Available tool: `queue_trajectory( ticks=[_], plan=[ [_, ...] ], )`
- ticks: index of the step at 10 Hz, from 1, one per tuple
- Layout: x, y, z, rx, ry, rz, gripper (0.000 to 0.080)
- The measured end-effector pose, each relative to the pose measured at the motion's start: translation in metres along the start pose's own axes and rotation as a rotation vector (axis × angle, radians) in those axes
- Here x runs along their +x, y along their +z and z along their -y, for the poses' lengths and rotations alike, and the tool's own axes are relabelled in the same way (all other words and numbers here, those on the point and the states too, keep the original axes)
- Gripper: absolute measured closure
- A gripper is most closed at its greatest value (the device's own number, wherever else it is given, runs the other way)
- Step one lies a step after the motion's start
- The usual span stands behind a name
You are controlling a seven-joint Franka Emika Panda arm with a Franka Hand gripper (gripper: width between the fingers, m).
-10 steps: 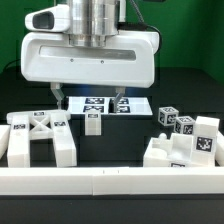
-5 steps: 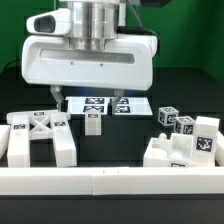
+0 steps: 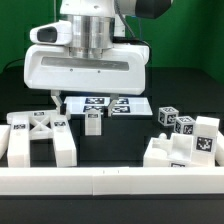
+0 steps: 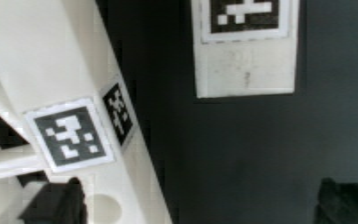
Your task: Assemble chair
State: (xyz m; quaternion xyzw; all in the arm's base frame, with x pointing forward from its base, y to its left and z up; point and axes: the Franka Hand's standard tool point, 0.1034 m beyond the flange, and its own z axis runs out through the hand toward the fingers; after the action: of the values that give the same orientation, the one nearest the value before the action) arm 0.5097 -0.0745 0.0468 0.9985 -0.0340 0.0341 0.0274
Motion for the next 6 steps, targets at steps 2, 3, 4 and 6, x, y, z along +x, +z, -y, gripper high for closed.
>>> queue_trajectory(
  ticks=[2, 3, 4, 6],
  plan=[
    [-0.004, -0.001, 0.016, 0.026, -0.033, 0.107, 0.0150],
    [-0.013, -0.003, 0.023, 0.043, -0.055, 0.190, 0.0150],
    [-0.011, -0.007, 0.024, 0.060, -0.052, 0.276, 0.0150],
    [-0.010, -0.004, 0.027, 0.071, -0.057, 0.369, 0.0150]
  ],
)
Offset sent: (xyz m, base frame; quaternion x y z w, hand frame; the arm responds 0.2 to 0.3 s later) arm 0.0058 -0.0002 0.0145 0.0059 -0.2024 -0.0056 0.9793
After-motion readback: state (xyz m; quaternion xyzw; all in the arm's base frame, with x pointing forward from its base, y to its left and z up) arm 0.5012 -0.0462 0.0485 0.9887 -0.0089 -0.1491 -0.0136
